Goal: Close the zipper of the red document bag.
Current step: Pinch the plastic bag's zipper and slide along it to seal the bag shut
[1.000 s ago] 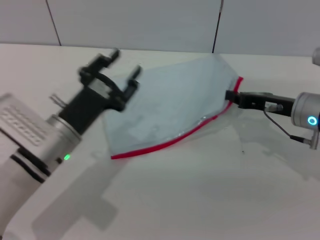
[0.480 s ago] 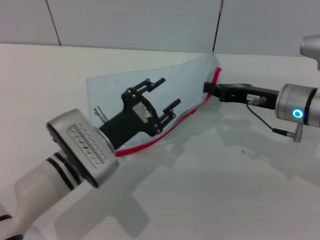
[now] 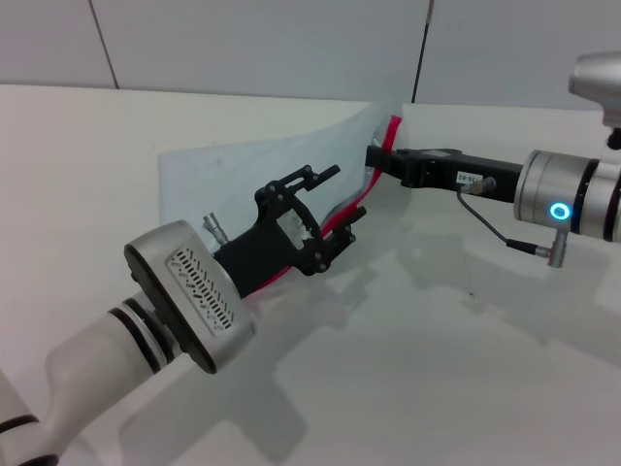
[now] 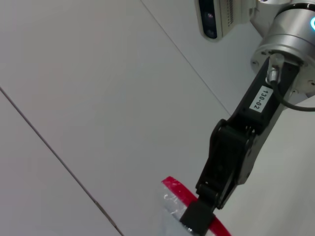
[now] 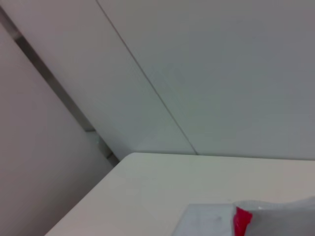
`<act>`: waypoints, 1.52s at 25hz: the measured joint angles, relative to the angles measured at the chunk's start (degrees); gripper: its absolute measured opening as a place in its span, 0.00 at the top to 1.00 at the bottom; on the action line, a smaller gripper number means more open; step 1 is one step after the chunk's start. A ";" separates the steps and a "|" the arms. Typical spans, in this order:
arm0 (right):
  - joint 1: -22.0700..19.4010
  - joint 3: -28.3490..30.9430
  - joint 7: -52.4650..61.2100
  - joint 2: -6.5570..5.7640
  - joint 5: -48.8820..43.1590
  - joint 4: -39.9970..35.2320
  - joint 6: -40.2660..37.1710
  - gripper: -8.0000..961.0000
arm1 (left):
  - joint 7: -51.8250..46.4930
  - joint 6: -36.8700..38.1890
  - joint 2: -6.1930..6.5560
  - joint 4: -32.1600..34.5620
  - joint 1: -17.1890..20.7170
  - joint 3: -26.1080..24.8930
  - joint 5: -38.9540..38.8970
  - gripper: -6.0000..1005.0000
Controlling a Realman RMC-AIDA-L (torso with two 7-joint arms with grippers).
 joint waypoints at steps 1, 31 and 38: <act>0.13 0.01 -0.05 0.00 0.00 0.12 -0.18 0.98 | 0.02 -0.02 0.00 0.00 -0.01 0.01 0.00 0.47; 0.58 0.52 -0.80 0.00 -0.28 0.95 -2.79 0.98 | 3.72 -1.99 -0.01 -0.72 0.23 -0.39 -0.06 0.73; 0.54 0.40 -0.80 0.00 -0.41 0.95 -2.79 0.98 | 3.76 -2.80 0.00 -0.83 0.06 -0.51 -0.05 0.84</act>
